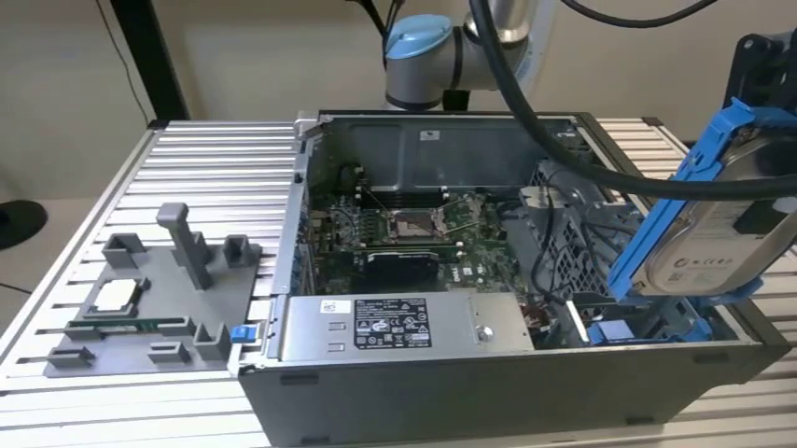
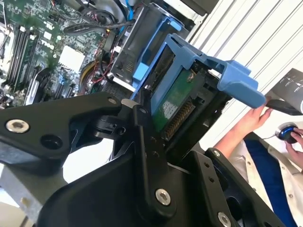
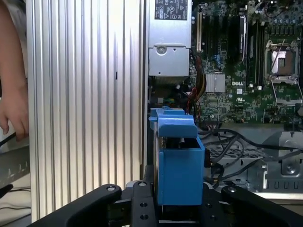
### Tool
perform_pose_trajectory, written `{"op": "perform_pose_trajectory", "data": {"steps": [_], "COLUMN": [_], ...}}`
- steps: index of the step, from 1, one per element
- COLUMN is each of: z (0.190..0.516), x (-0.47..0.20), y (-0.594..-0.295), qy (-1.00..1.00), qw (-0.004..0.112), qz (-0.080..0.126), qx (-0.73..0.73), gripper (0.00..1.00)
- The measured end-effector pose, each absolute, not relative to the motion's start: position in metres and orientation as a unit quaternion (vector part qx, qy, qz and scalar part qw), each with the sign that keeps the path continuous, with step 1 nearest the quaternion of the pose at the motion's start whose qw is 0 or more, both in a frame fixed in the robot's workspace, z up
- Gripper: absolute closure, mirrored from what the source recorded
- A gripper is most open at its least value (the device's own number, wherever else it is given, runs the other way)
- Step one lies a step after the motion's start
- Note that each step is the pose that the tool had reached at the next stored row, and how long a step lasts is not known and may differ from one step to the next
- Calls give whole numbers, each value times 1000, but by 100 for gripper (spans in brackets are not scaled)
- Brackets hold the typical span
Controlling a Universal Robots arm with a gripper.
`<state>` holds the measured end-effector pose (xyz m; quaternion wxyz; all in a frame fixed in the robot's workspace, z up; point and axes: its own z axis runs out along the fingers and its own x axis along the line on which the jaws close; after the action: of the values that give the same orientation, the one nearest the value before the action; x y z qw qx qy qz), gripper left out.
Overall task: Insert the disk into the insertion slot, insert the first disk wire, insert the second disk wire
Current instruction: 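Insert the disk into the insertion slot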
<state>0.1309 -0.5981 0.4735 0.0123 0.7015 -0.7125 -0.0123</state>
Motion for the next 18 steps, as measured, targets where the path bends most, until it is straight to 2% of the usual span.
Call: {"op": "perform_pose_trajectory", "data": {"steps": [6, 18], "z": [468, 457], "x": [131, 131], "y": [-598, -598], "qy": [-712, -712], "qw": [10, -1], "qz": [-14, -25], "qx": [701, 702], "gripper": [100, 100]}}
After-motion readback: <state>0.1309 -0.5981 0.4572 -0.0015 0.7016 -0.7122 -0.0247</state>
